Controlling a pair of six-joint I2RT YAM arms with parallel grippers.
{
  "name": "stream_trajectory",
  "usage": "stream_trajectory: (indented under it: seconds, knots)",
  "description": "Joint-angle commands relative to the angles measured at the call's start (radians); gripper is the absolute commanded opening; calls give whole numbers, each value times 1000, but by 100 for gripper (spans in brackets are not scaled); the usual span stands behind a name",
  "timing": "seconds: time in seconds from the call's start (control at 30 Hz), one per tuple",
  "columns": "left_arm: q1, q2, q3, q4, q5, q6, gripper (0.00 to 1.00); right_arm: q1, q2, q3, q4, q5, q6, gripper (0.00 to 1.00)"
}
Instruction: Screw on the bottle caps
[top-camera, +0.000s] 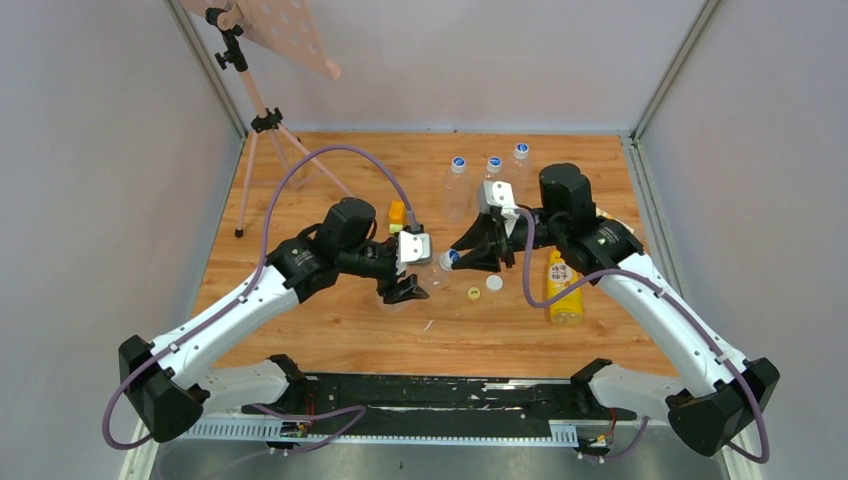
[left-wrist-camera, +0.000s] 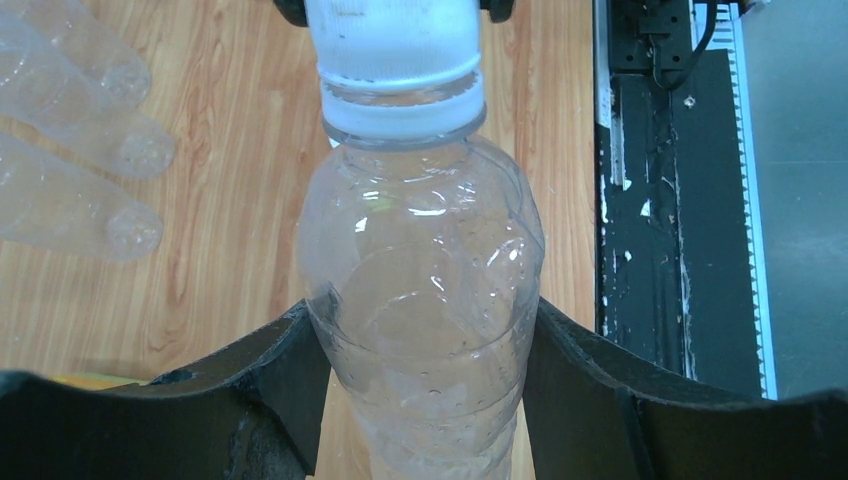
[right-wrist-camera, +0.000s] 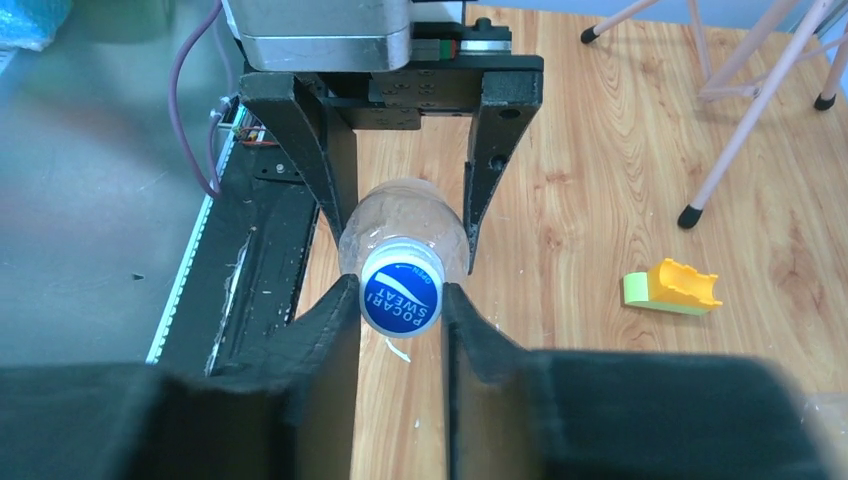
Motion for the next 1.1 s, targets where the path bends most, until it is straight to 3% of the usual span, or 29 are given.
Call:
stream_trajectory:
  seconds: [0.0,0.13,0.3,0.4,0.5,0.6,0.67,0.77,0.9,1.07]
  knots:
    - [0,-6,60,48,-55,-17,34,14,32,22,47,-6,104,5]
    - [-40,-19,52,127,-274,-26,34,37,87,20,138,162,388,0]
    - [-193,-13,-10,280,-804,39,34,35,239,118,43,576,987,0]
    - [-278,17,-47,427,-1026,100,33,22,311,137,10,544,1227,0]
    - [-303,68,-46,479,-1138,145,32,22,335,149,28,504,1296,4]
    - [-304,86,-43,464,-1142,135,33,23,299,157,49,534,1244,20]
    - [-299,85,-48,432,-1123,120,33,22,252,143,74,571,1178,39]
    - [-260,71,-48,345,-1021,69,34,22,166,91,152,601,997,58]
    - [-176,33,-47,238,-808,20,33,19,41,-10,243,659,768,64]
    - [-49,-6,-35,120,-422,5,33,20,-97,-131,325,552,482,65]
